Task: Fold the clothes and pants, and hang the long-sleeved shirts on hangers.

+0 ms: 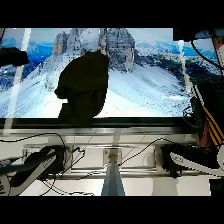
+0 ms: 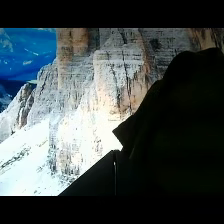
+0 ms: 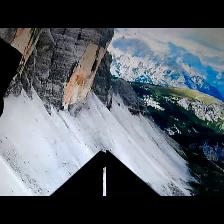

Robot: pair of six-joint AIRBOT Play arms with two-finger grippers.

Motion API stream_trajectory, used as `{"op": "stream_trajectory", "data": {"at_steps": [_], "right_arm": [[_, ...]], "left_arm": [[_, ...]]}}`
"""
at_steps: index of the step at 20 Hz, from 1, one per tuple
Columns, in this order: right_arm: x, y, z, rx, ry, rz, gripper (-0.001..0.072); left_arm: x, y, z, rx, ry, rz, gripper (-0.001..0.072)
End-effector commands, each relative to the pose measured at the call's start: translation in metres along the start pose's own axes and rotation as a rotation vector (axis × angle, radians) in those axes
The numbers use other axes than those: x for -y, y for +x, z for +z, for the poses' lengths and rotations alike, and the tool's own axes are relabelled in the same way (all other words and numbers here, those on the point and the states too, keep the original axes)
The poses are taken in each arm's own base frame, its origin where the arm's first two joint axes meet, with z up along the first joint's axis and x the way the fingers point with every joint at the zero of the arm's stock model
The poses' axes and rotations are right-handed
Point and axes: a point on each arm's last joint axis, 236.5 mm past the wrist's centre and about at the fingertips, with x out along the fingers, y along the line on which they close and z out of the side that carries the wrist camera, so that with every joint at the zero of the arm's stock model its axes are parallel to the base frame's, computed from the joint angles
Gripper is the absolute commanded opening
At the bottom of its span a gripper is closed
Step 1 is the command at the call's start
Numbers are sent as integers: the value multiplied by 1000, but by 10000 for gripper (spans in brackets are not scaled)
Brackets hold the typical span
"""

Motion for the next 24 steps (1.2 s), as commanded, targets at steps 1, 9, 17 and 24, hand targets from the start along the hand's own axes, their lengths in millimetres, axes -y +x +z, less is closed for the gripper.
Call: {"op": "stream_trajectory", "data": {"at_steps": [1,9,17,24], "right_arm": [[-7,1,26,105,33,31,33],[-179,91,-133,-341,-567,616,33],[-359,149,-252,-114,-1212,802,596],[-437,147,-289,42,-1380,848,595]], "left_arm": [[1,0,2,7,-5,-5,17],[1,0,1,6,-6,-6,17],[1,0,2,7,-6,-6,17],[2,0,2,7,-7,-7,17]]}}
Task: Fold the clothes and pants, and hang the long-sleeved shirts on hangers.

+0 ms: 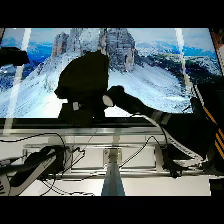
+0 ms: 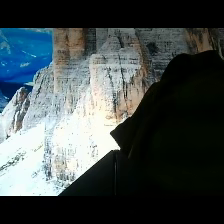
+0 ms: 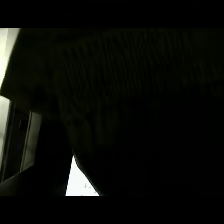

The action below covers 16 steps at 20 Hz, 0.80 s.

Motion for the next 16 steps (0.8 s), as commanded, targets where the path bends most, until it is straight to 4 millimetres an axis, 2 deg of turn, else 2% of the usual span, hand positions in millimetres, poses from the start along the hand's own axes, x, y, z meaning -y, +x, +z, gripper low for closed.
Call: {"op": "stream_trajectory", "data": {"at_steps": [1,3,5,7,9,11,13,16], "right_arm": [[-6,26,30,58,-169,-67,595],[-1,30,39,84,-183,-104,595],[-13,38,35,67,-175,-58,595],[-16,44,32,55,-188,-53,588],[-15,49,27,38,-206,-60,478],[-16,55,18,4,-232,-52,442],[-10,56,12,-22,-274,-72,208],[14,46,13,-43,-301,-132,34]], "left_arm": [[0,0,0,2,-2,-2,17],[5,0,2,9,-14,-20,17],[10,0,4,18,-30,-44,17],[15,-1,7,27,-45,-67,17],[17,-1,7,30,-50,-74,17],[17,-1,7,29,-50,-74,17],[17,-1,7,29,-50,-74,17],[17,-1,7,30,-50,-74,17]]}}
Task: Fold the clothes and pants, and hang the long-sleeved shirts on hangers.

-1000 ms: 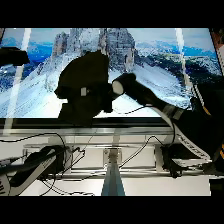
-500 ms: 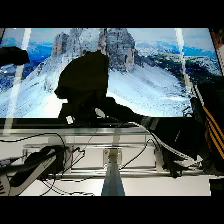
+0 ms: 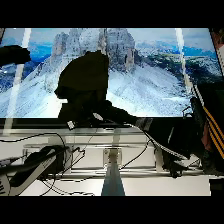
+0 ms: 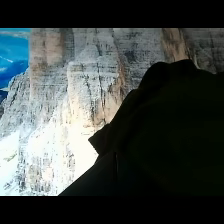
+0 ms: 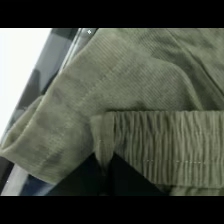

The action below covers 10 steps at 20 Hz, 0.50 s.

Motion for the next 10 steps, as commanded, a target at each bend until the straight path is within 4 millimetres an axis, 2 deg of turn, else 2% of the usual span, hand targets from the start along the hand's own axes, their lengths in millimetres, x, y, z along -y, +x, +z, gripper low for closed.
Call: {"op": "stream_trajectory", "data": {"at_steps": [1,4,6,8,10], "right_arm": [[34,-11,-8,-32,-4,-81,34],[99,-52,-11,-9,42,-220,34],[149,-96,-25,16,133,-338,33],[200,-155,-55,57,341,-472,33],[241,-227,-103,109,606,-616,33]], "left_arm": [[0,0,0,1,-2,-2,17],[0,0,0,1,-1,-1,17],[-4,0,-1,-3,9,15,16],[-16,1,-5,-24,39,62,17],[-25,9,-22,-79,52,88,17]]}}
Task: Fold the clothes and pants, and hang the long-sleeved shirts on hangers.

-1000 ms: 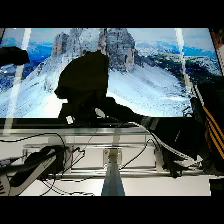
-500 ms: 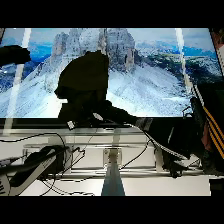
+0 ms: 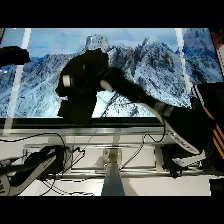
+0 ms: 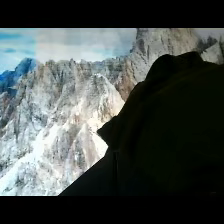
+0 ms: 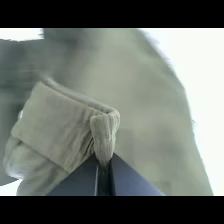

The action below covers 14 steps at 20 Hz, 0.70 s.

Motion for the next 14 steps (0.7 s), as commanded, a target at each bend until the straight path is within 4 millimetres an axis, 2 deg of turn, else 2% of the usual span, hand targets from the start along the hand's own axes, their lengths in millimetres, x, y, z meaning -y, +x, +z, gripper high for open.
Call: {"op": "stream_trajectory", "data": {"at_steps": [1,3,4,6,8,9,10,11,14], "right_arm": [[129,-80,-41,34,412,-252,33],[180,-136,-90,20,601,-375,33],[194,-159,-118,-9,678,-413,33],[200,-194,-178,-108,843,-443,33],[182,-211,-237,-254,985,-409,33],[171,-217,-261,-321,1027,-387,33],[161,-224,-285,-380,1071,-371,33],[155,-231,-305,-418,1105,-371,32],[156,-263,-361,-455,1294,-477,32]], "left_arm": [[-12,12,-31,-99,22,37,16],[-1,26,-85,-248,-19,-22,16],[16,34,-118,-327,-72,-92,16],[58,42,-175,-436,-156,-261,17],[89,45,-221,-509,-273,-373,17],[98,44,-241,-548,-317,-398,96],[103,43,-260,-589,-347,-409,366],[109,40,-276,-627,-371,-424,555],[125,24,-310,-744,-406,-479,571]]}}
